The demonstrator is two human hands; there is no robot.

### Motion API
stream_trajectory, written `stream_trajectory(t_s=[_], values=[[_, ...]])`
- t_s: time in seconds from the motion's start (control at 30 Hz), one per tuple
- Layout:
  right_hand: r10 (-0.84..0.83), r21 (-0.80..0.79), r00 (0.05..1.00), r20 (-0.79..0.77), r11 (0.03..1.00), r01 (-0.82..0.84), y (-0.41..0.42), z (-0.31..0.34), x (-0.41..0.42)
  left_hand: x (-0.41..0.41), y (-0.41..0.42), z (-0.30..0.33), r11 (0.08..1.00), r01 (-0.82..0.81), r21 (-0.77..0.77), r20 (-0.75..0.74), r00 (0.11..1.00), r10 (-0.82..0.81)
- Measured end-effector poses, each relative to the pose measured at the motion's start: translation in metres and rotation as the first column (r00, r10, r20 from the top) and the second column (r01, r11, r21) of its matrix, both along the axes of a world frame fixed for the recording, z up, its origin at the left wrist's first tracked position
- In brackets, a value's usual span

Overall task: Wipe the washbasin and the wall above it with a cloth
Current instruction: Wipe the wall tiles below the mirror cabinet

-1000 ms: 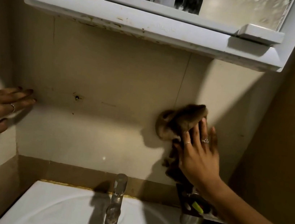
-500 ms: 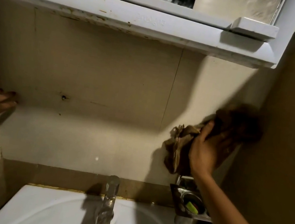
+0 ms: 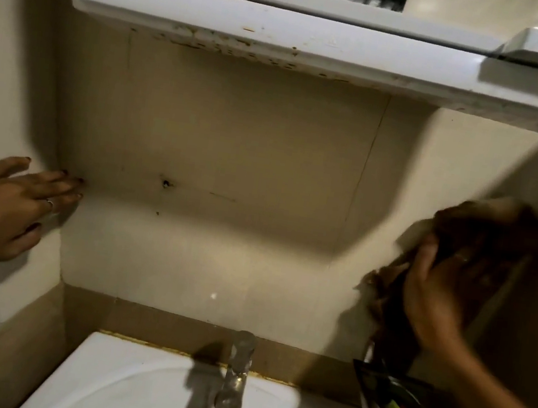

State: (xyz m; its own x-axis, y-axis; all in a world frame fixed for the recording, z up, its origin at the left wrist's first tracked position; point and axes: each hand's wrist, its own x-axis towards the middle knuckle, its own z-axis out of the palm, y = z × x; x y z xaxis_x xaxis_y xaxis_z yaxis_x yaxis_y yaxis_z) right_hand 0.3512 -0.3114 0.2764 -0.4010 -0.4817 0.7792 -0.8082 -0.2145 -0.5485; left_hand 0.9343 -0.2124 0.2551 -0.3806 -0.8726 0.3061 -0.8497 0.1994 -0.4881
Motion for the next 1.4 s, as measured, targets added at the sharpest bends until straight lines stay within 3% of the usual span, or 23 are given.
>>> stream_trajectory(t_s=[0.03, 0.2, 0.33, 0.5, 0.63, 0.8, 0.9, 1.03, 1.17, 1.3, 1.4], values=[[-0.047, -0.058, 0.998, -0.046, 0.997, 0.044, -0.006, 0.014, -0.004, -0.030, 0.021, 0.018, 0.999, -0.033, -0.002, 0.061, 0.998, 0.033], [-0.066, -0.258, 0.996, -0.066, 0.965, 0.047, -0.011, 0.085, 0.035, -0.065, 0.031, 0.036, 0.977, -0.140, -0.162, 0.034, 0.988, 0.148], [-0.137, -0.412, 0.951, -0.278, 0.911, 0.011, -0.005, 0.094, 0.119, -0.076, 0.042, 0.041, 0.968, -0.142, -0.207, 0.166, 0.970, 0.178], [-0.104, -0.488, 0.896, -0.432, 0.862, -0.136, -0.002, 0.093, 0.217, -0.092, 0.052, 0.050, 0.976, -0.187, -0.112, 0.124, 0.972, 0.200], [-0.028, -0.411, 0.750, -0.660, 0.850, -0.330, 0.004, 0.101, 0.285, -0.096, 0.055, 0.053, 0.963, -0.268, -0.033, 0.127, 0.954, 0.270], [-0.004, -0.298, 0.587, -0.809, 0.864, -0.405, 0.015, 0.105, 0.354, -0.099, 0.055, 0.053, 0.948, -0.317, -0.021, 0.184, 0.931, 0.316], [0.019, -0.223, 0.493, -0.870, 0.876, -0.428, 0.018, 0.084, 0.368, -0.101, 0.056, 0.054, 0.942, -0.336, 0.003, 0.203, 0.922, 0.328], [0.088, -0.155, 0.377, -0.922, 0.809, -0.568, 0.019, 0.032, 0.358, -0.103, 0.057, 0.055, 0.948, -0.320, -0.003, 0.179, 0.932, 0.315], [0.127, 0.002, 0.189, -0.974, 0.836, -0.549, 0.020, -0.044, 0.343, -0.104, 0.057, 0.057, 0.950, -0.313, 0.020, 0.126, 0.943, 0.308], [0.216, 0.250, -0.128, -0.968, 0.879, -0.405, 0.025, -0.099, 0.326, -0.103, 0.056, 0.056, 0.956, -0.295, -0.004, 0.126, 0.948, 0.293], [0.416, 0.441, -0.154, -0.896, 0.796, -0.414, 0.038, -0.115, 0.320, -0.104, 0.057, 0.054, 0.960, -0.280, -0.024, 0.146, 0.949, 0.281]])
